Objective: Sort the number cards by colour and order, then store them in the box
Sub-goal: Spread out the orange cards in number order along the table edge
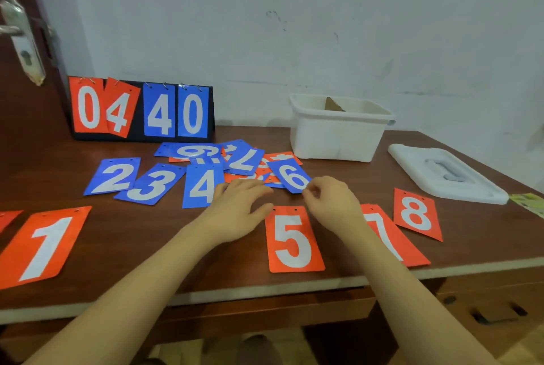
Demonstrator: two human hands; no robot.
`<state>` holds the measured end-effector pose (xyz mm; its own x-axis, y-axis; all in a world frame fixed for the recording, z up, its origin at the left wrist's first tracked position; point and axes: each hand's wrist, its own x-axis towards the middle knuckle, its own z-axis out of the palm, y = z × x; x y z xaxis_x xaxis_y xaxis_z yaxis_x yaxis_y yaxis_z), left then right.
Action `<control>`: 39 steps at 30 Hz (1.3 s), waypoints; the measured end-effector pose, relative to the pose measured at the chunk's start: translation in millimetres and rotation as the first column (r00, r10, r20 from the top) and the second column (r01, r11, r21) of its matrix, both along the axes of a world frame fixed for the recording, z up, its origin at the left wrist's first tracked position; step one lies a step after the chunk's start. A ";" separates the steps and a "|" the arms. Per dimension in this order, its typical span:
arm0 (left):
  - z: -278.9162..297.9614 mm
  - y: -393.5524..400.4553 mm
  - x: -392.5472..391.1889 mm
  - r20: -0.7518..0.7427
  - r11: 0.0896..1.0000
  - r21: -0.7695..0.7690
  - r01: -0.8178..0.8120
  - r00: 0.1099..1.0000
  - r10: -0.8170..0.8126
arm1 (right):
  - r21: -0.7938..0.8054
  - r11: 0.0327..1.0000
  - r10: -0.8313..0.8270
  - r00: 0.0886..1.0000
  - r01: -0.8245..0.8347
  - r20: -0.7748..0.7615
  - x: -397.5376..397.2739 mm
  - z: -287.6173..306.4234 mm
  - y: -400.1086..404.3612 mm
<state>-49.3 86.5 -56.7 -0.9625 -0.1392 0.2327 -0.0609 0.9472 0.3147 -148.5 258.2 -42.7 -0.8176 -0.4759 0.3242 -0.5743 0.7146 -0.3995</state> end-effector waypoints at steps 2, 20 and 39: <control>1.6 -8.1 -13.9 0.002 0.996 -0.051 -0.069 0.998 0.070 | 0.028 0.998 -0.064 0.995 0.062 0.070 -22.0 3.8 -10.6; -17.8 -75.9 -96.3 0.071 0.938 -0.249 -0.242 0.961 0.267 | 0.366 0.922 -0.113 0.992 0.124 -0.054 -112.1 -7.9 -77.6; -21.0 -105.2 -109.2 0.128 0.950 -0.078 -0.302 0.942 0.310 | 0.004 0.995 -0.093 0.952 0.096 0.290 -119.9 -12.3 -151.0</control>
<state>-158.5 -18.7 -77.7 -0.8987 -0.4226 0.1173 -0.3895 0.8921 0.2292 -268.4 107.2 -55.0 -0.9180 -0.3902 0.0712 -0.3632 0.7547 -0.5464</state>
